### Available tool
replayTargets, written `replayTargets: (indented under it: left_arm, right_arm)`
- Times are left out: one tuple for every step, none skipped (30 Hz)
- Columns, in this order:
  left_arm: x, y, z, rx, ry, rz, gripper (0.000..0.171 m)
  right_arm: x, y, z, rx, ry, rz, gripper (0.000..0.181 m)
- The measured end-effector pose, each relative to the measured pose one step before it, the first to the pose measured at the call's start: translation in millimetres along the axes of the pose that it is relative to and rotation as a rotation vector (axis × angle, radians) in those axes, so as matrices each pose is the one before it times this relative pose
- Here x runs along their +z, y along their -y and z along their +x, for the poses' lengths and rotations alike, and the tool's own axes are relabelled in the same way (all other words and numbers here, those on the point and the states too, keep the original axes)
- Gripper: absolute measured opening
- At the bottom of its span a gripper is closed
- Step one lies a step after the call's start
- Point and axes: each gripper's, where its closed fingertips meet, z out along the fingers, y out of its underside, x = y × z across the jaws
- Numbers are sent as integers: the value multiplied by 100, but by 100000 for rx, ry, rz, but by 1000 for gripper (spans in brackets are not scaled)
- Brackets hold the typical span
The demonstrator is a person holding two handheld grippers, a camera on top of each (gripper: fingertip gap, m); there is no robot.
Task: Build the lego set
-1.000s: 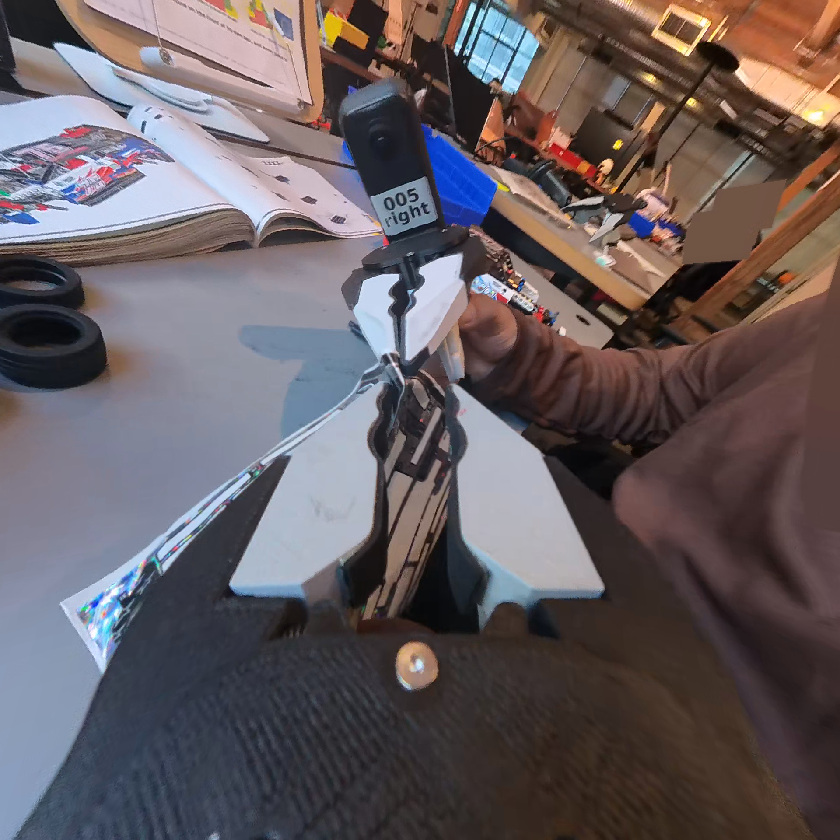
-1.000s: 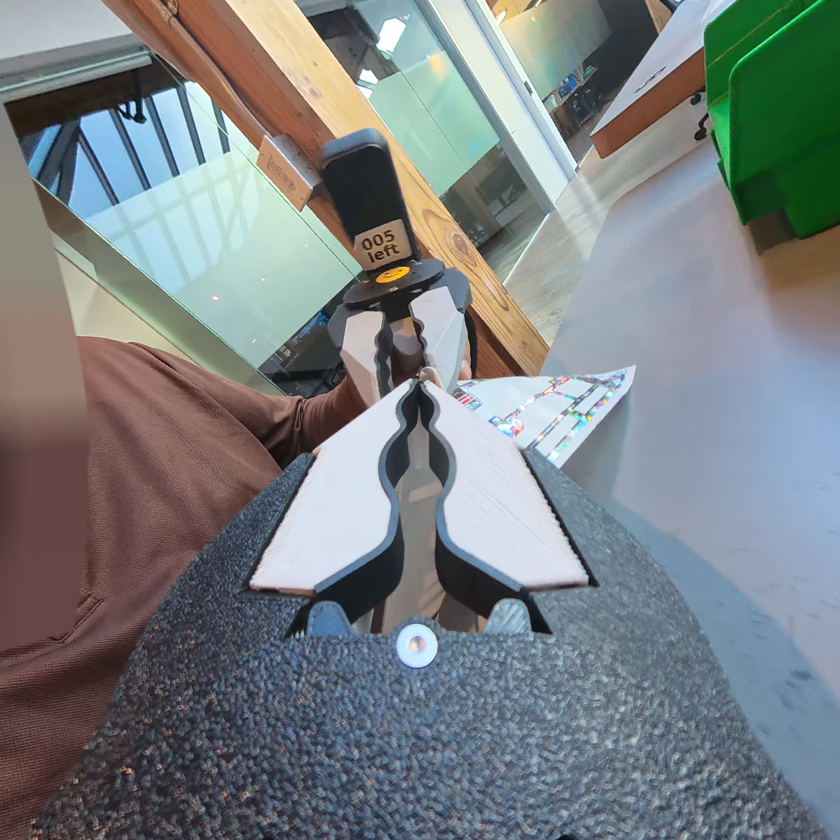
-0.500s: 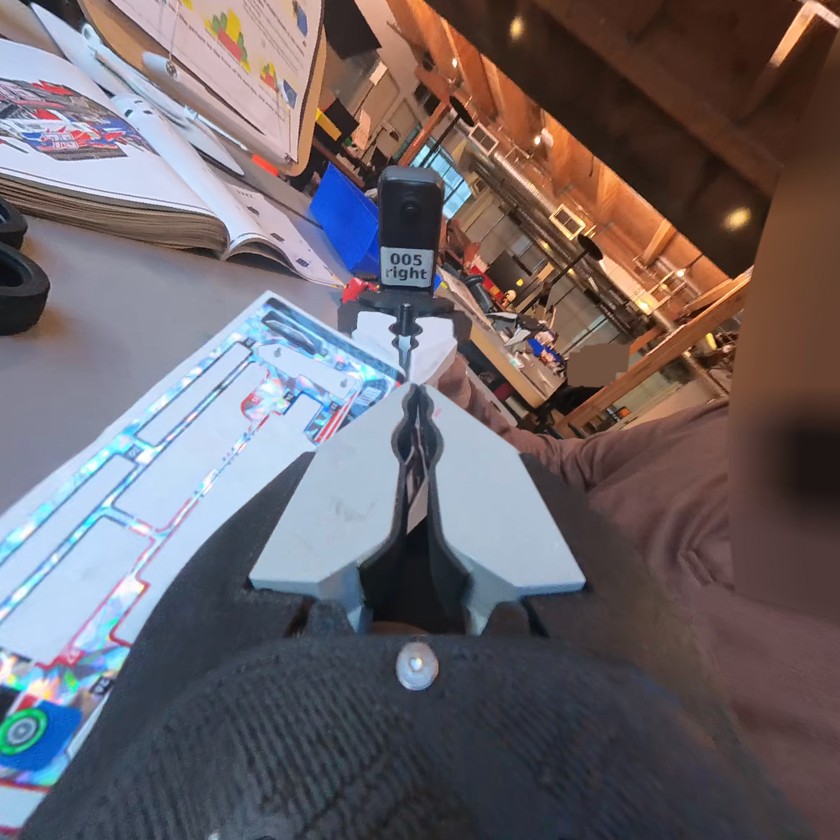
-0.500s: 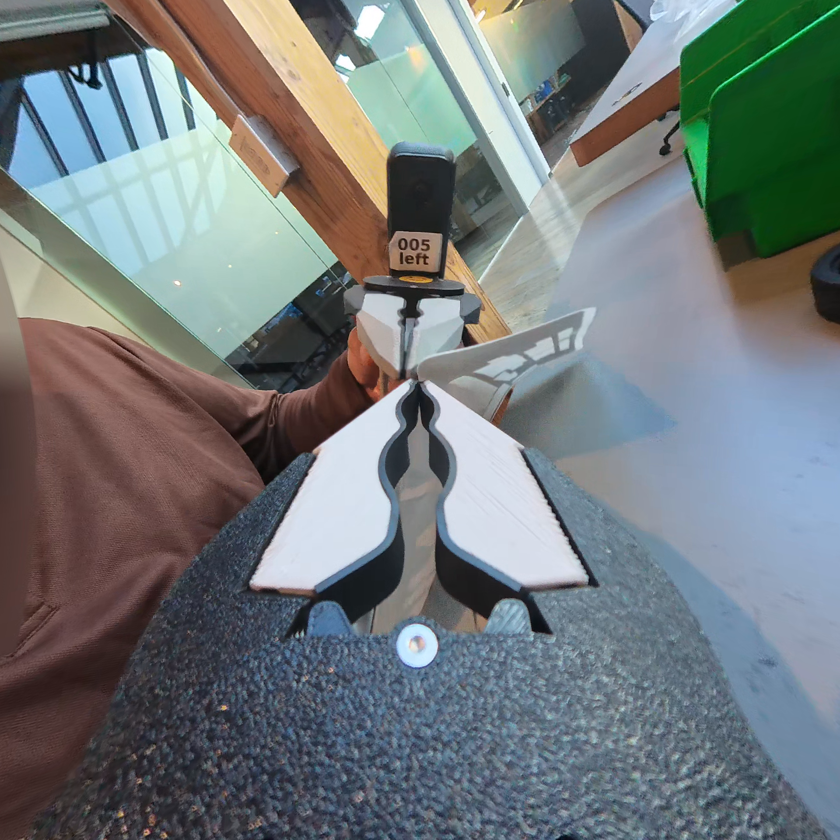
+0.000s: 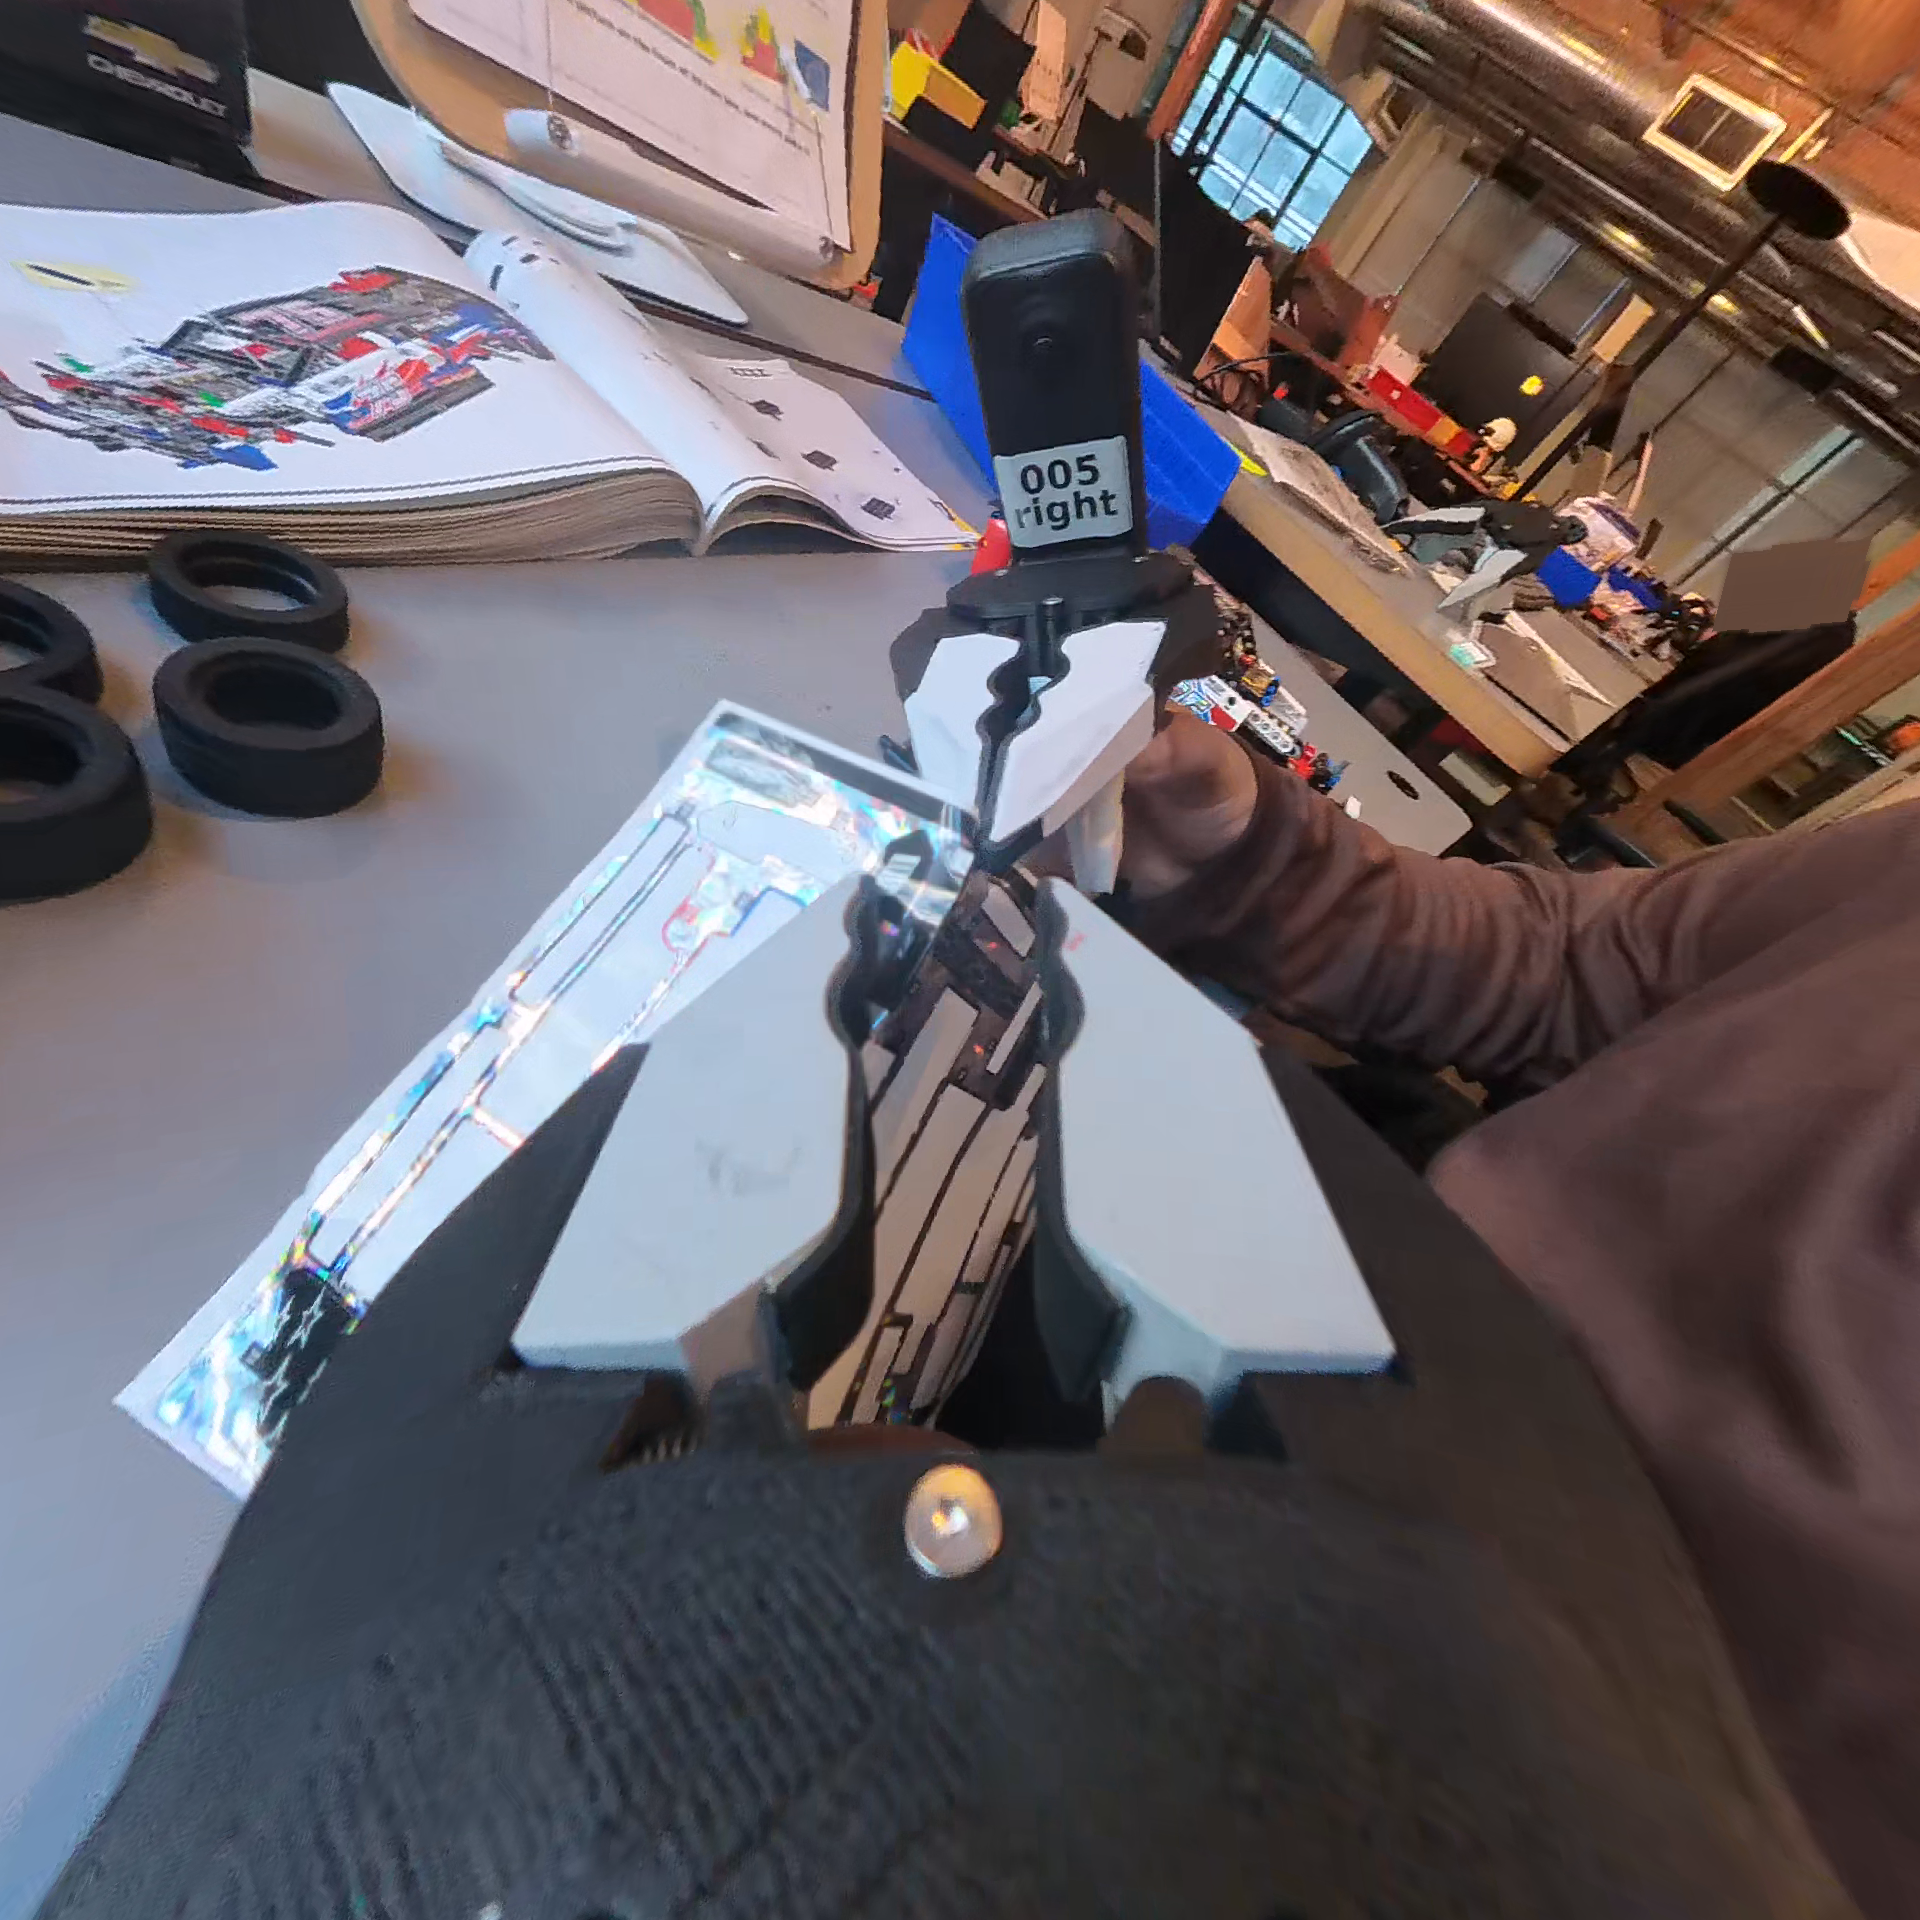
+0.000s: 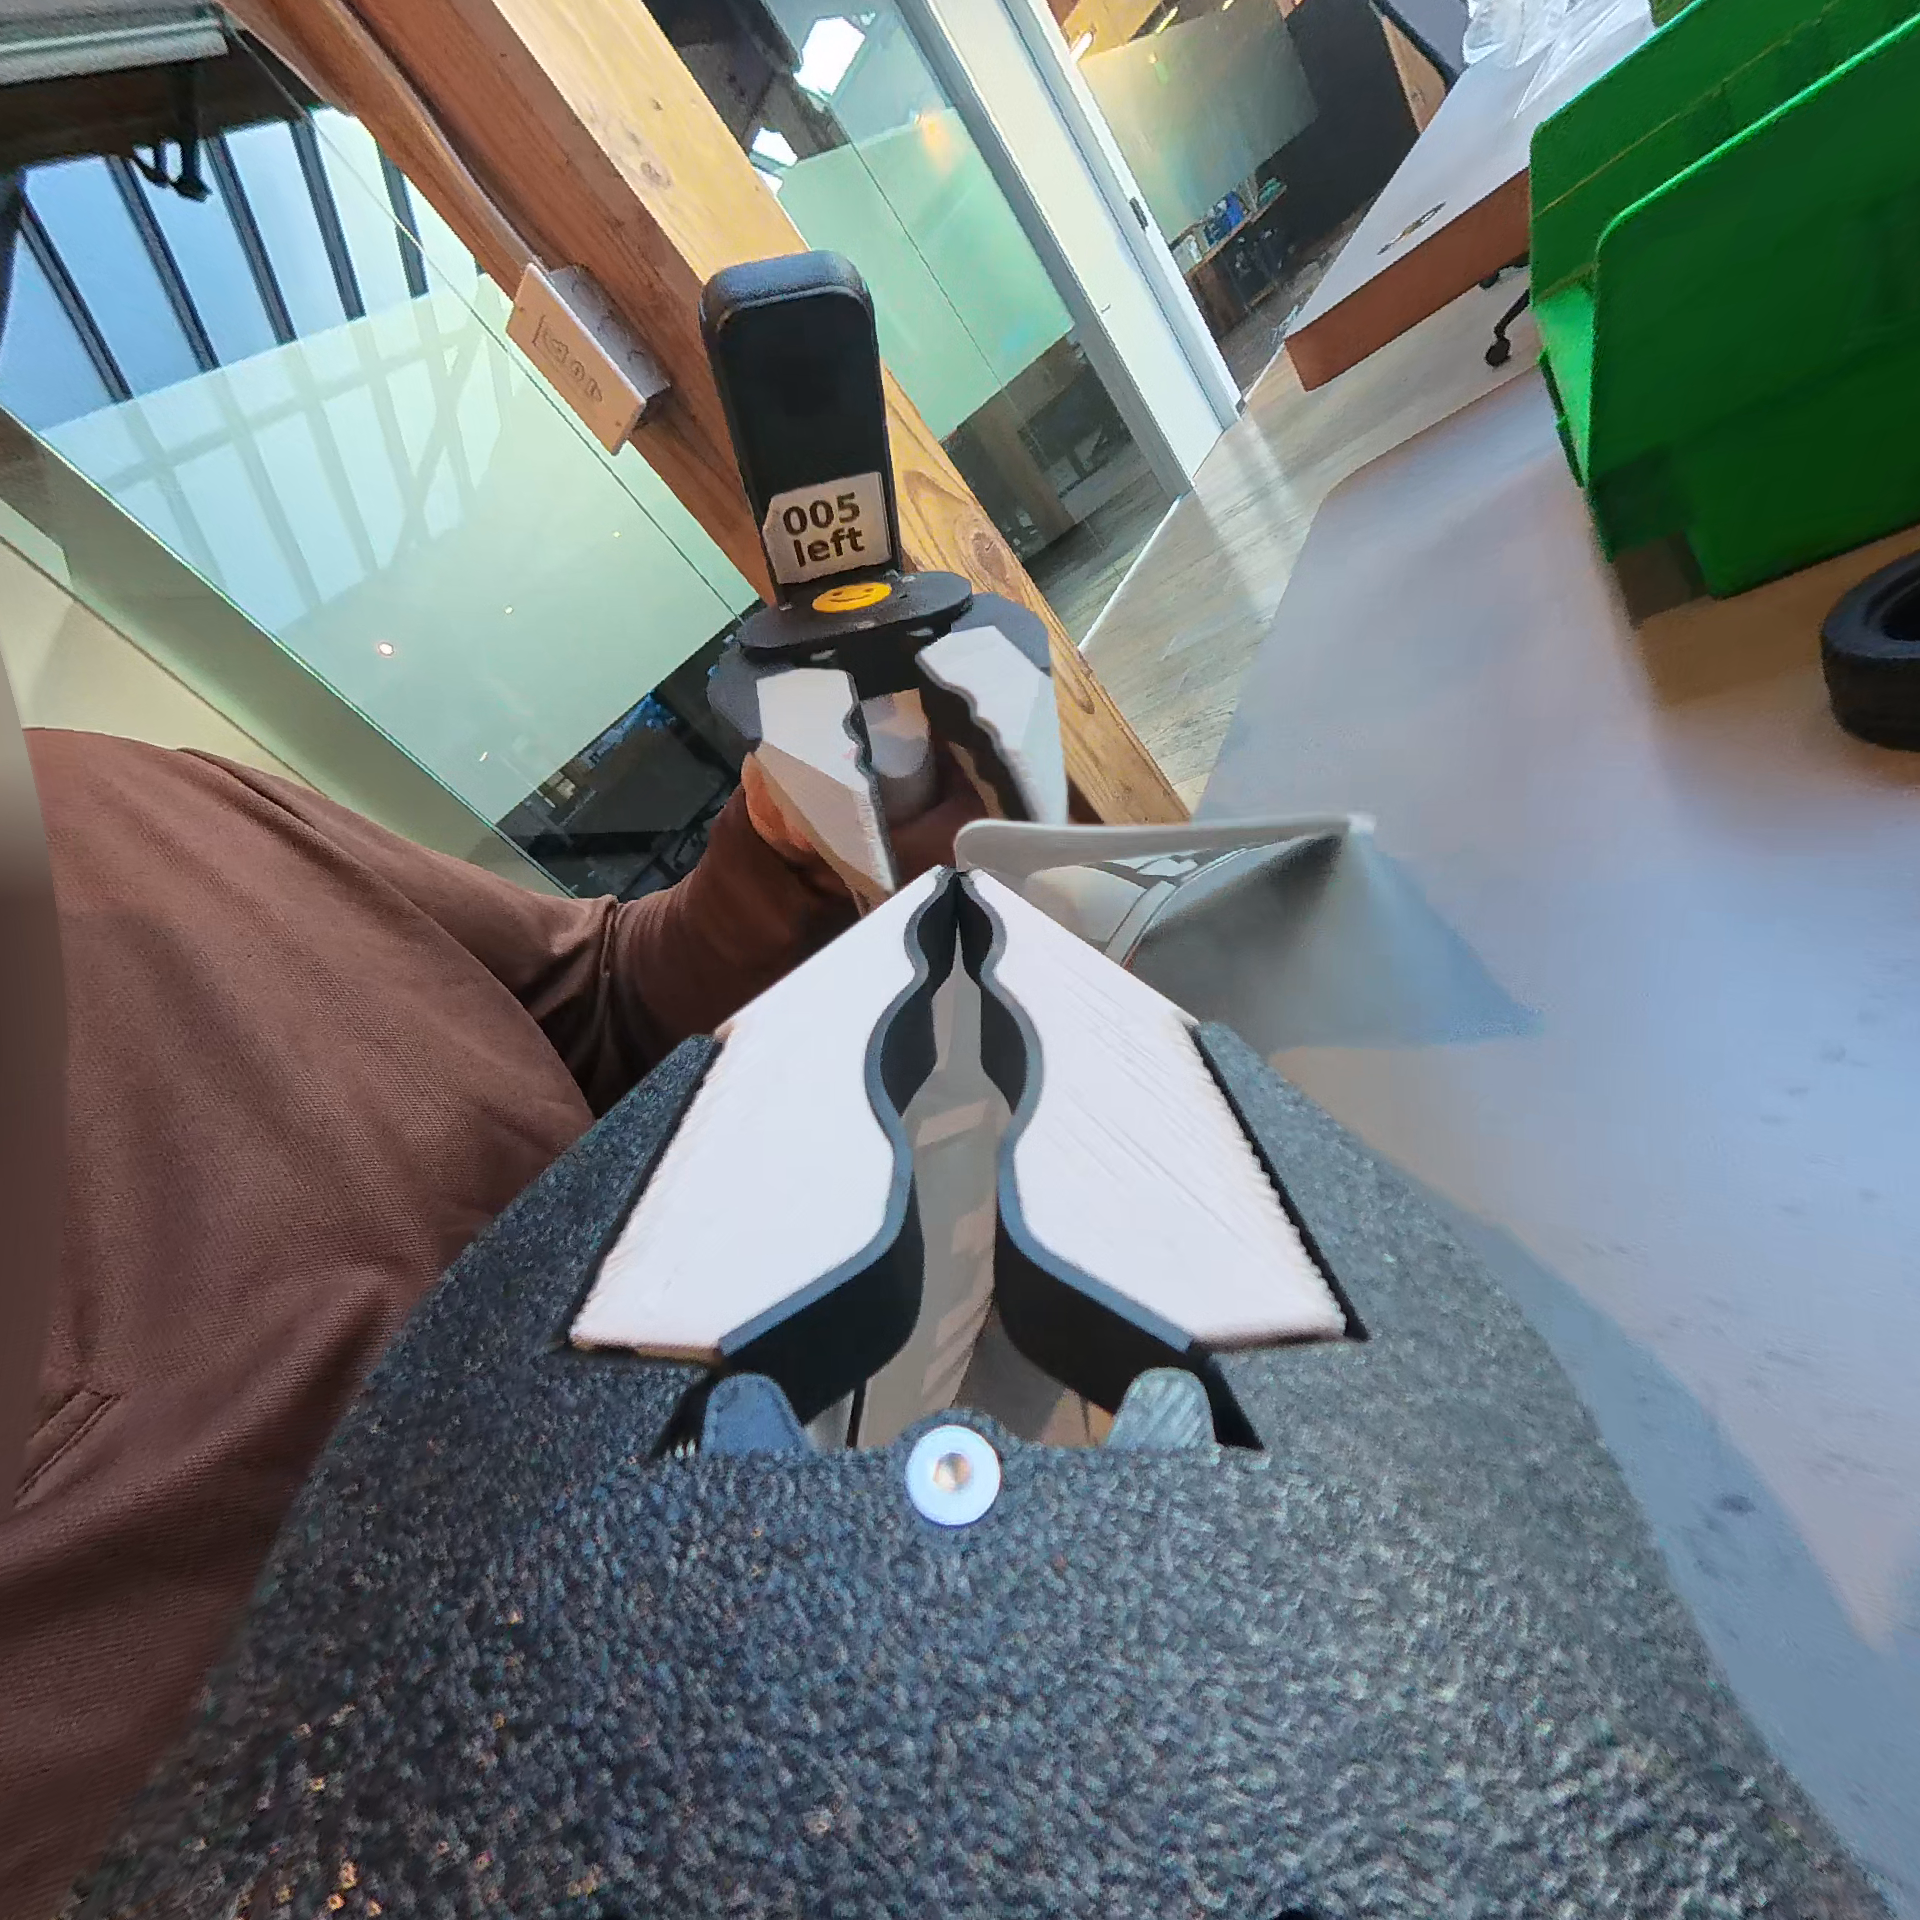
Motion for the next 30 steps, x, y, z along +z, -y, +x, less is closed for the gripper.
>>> replayTargets:
  left_arm:
    - [24, 21, 0, 327, -98, 353, 21]
    - [-55, 101, -145, 2, 553, 952, 17]
    - [-93, 133, -105, -303, 100, 1379, 11]
    - [-74, 124, 34, -538, -886, 1259, 5]
    - [-18, 26, 59, -627, -946, 567, 2]
    - [26, -43, -50, -342, -163, 21, 0]
    - [53, -55, -28, -110, 50, -199, 1]
    - [106, -103, 79, -124, -343, -734, 8]
    - [179, -244, 46, -284, 97, -1861, 17]
    - [168, -245, 50, 273, 177, -1830, 23]
    - [79, -54, 4, 896, 611, -309, 23]
    - [0, 39, -51, 992, 881, 472, 20]
    - [-42, 60, -63, 759, 536, 583, 15]
    - [-85, 84, -69, 236, 248, 606, 11]
    - [-71, 50, -5, -259, -427, 399, 8]
    - [-43, 28, -29, -278, -165, 299, 7]
    - [-12, -33, -15, -154, -155, 26, 7]
    - [1, -30, 3, -132, -241, 56, 7]
    - [3, -2, 21, -433, -411, 161, 7]
    - [-10, 44, 62, -933, -730, 294, 7]
    - [-29, 74, 86, -1258, -1069, 438, 8]
    - [-38, 85, 103, -1075, -1204, 574, 9]
    - [-44, 87, 16, -688, -604, 602, 9]
    - [-32, 4, -98, -181, 214, 178, 7]
    - [-10, -64, -136, 17, 441, -86, 5]
    - [5, -52, -86, -165, 164, -21, 5]
    - [12, -36, -39, -381, -63, 89, 5]
    - [17, -10, -24, -77, 32, 58, 4]
    - [0, -14, -30, 245, 184, -145, 4]
    - [-10, -10, -38, 426, 348, -150, 4]
  right_arm:
    - [-6, 6, 19, -217, -274, 54, 0]
    - [-22, 16, 8, -170, -183, 90, 0]
    - [-7, 14, -8, -18, 41, 30, 0]
    - [5, 9, -15, 65, 75, 67, 0]
    - [25, -13, -31, 26, 153, -45, 0]
    - [25, -27, -19, -75, 56, -182, 0]
    - [18, -32, 24, -192, -289, -232, 0]
    - [21, -50, 48, -92, -325, -235, 0]
    - [16, -28, 32, 140, -146, -137, 0]
    - [17, -22, 22, 235, 43, -36, 0]
    - [5, -6, -12, 134, 160, 31, 0]
    - [-4, 14, -29, -14, 231, 82, 0]
    - [-8, 29, -45, -118, 158, 103, 0]
    - [4, 11, -11, -155, -101, 11, 0]
    - [8, -9, -5, -131, -129, -64, 0]
    - [12, -17, -3, -36, 3, -90, 0]
    - [11, -21, -4, -2, -5, -117, 0]
    - [22, -20, 0, -16, 8, -139, 0]
    - [4, -21, -5, 5, 59, -80, 0]
    - [5, -20, 1, 28, 57, -114, 0]
    - [19, -24, 5, -41, -73, -126, 0]
    - [21, -41, 23, -105, -188, -231, 0]
    - [37, -45, 0, -114, -102, -284, 0]
    - [33, -30, -12, -113, -46, -153, 0]
    - [25, -24, 2, -147, -116, -127, 0]
    - [7, -19, 14, -128, -172, -124, 0]
    - [4, -14, 29, -49, -198, -83, 0]
    - [-6, -8, 25, 95, -67, 0, 0]
    - [-6, -7, 8, 148, 25, 6, 0]
    - [-2, -3, 8, 47, -84, -23, 0]
